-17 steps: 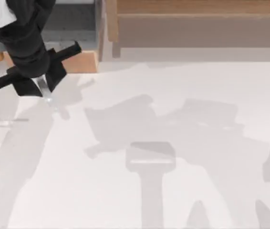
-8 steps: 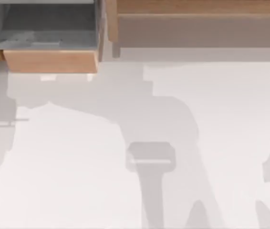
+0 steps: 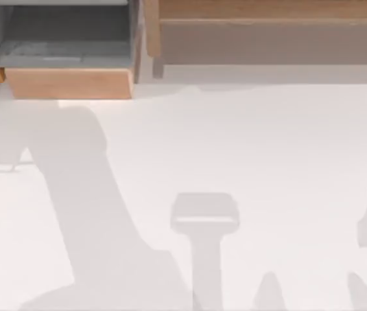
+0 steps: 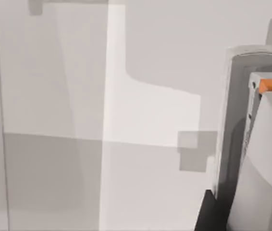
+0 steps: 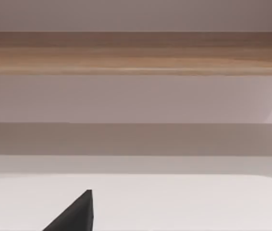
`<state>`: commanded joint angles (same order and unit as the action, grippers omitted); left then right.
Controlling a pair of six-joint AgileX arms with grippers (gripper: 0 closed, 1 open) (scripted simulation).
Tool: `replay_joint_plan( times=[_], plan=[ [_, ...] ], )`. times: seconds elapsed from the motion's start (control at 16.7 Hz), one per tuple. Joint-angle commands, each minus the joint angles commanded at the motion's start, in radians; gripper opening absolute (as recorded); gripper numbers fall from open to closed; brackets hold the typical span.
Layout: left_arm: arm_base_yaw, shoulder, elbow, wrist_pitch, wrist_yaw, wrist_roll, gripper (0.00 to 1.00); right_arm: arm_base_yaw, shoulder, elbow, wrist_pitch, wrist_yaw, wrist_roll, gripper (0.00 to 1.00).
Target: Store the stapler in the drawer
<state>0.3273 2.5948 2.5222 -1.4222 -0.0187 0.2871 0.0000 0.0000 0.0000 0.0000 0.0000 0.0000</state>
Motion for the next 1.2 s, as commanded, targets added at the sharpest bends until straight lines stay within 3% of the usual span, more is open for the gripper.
replay_joint_plan(
  times=[0.24, 1.14, 1.2],
  plan=[
    [0.002, 0.055, 0.035, -0.052, 0.018, 0.077, 0.00, 0.000, 0.000, 0.000, 0.000, 0.000, 0.000, 1.00],
    [0.002, 0.043, -0.027, -0.002, 0.018, 0.077, 0.00, 0.000, 0.000, 0.000, 0.000, 0.000, 0.000, 1.00],
    [0.002, 0.043, -0.027, -0.002, 0.018, 0.077, 0.08, 0.000, 0.000, 0.000, 0.000, 0.000, 0.000, 1.00]
  ],
)
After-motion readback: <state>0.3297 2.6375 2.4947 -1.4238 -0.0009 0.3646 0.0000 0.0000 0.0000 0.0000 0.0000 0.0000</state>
